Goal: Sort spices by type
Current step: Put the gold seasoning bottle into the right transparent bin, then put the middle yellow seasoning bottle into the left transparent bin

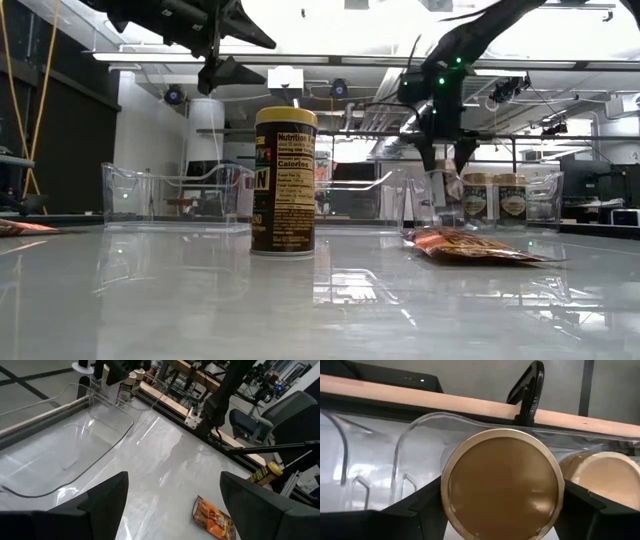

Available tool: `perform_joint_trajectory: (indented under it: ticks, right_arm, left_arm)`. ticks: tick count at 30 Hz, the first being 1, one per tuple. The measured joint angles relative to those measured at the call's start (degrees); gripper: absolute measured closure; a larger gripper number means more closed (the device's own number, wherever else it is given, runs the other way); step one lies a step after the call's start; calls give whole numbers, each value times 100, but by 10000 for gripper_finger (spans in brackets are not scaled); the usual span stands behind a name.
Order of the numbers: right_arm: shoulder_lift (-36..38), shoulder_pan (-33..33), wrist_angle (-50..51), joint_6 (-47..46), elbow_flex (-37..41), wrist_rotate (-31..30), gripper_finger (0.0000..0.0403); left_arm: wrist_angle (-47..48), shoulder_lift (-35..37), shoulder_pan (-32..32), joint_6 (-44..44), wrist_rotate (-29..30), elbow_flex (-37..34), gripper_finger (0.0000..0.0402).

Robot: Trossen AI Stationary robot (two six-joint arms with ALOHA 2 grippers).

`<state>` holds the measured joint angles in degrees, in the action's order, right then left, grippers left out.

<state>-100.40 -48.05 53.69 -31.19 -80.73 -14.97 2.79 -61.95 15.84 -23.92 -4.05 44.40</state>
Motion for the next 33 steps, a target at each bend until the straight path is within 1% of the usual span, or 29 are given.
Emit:
perform_joint_trajectory:
  ticks: [7, 8, 13, 16, 22, 28, 33]
  right_arm:
    - [-86, -9, -79, -242, 0, -133, 134]
    - [-87, -9, -79, -241, 0, -135, 130]
    - [-87, -26, -67, -279, 0, -138, 57]
    - [-87, -26, -71, -369, 0, -104, 40]
    - [-39, -26, -176, -282, 0, -91, 43]
    - [296, -33, -235, 125, -152, -195, 56]
    - [638, -31, -39, 166, -190, -185, 72]
  left_arm:
    - [46, -2, 0, 0, -2, 0, 101]
    - [48, -2, 0, 0, -2, 0, 101]
    - [55, -2, 0, 4, -2, 0, 101]
    - [61, -1, 0, 8, -2, 0, 101]
    - [85, -1, 0, 30, -2, 0, 101]
    - [158, -2, 0, 187, -2, 0, 101]
    - [263, -2, 0, 212, -2, 0, 101]
